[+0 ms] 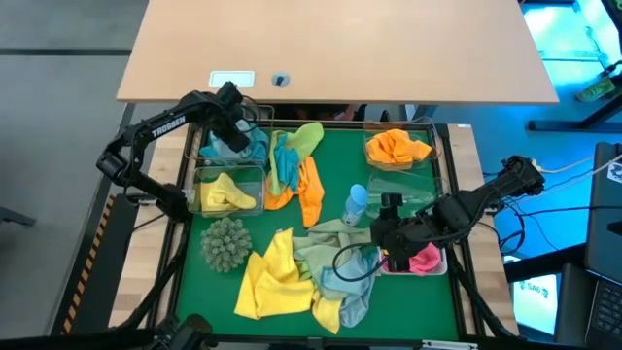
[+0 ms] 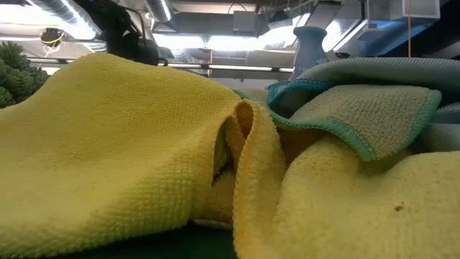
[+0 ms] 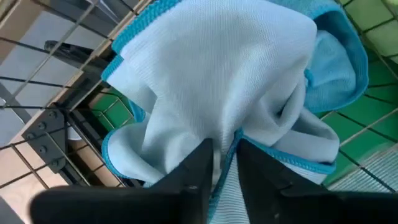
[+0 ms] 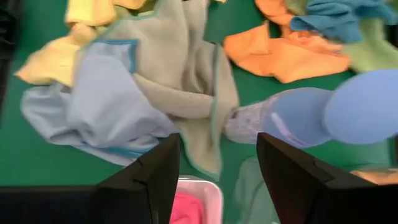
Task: Sort microfiber towel by color & place in baskets
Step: Put the light blue microfiber towel into the gold wire basket
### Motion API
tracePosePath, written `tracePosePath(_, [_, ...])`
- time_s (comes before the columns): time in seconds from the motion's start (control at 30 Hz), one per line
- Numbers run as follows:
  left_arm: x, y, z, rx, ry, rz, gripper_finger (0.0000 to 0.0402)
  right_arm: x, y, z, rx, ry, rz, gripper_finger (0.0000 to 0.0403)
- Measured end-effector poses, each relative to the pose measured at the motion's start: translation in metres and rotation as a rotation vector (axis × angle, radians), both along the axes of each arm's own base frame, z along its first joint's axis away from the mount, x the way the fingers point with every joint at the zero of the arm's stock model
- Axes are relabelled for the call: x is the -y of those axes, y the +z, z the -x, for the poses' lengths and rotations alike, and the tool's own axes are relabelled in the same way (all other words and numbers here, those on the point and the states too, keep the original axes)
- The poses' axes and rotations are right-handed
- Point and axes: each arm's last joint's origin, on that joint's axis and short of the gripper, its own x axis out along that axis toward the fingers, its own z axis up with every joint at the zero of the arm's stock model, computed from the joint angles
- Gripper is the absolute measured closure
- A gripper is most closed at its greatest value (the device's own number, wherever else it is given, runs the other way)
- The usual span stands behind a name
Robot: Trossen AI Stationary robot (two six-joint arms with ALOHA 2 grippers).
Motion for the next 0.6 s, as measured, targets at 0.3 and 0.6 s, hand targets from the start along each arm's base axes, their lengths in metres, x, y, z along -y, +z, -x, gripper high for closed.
tracePosePath(0.3, [-0.002, 0.001, -0.001, 0.013, -0.006, -0.020, 0.0255, -0.025, -0.008, -0.015, -0.013, 0.061, -0.241, 0.0192])
tracePosePath(0.6, [-0.002, 0.001, -0.002, 0.021, -0.008, -0.015, 0.0245, -0.065, -0.055, -0.034, -0.128, 0.113, -0.154, 0.0192])
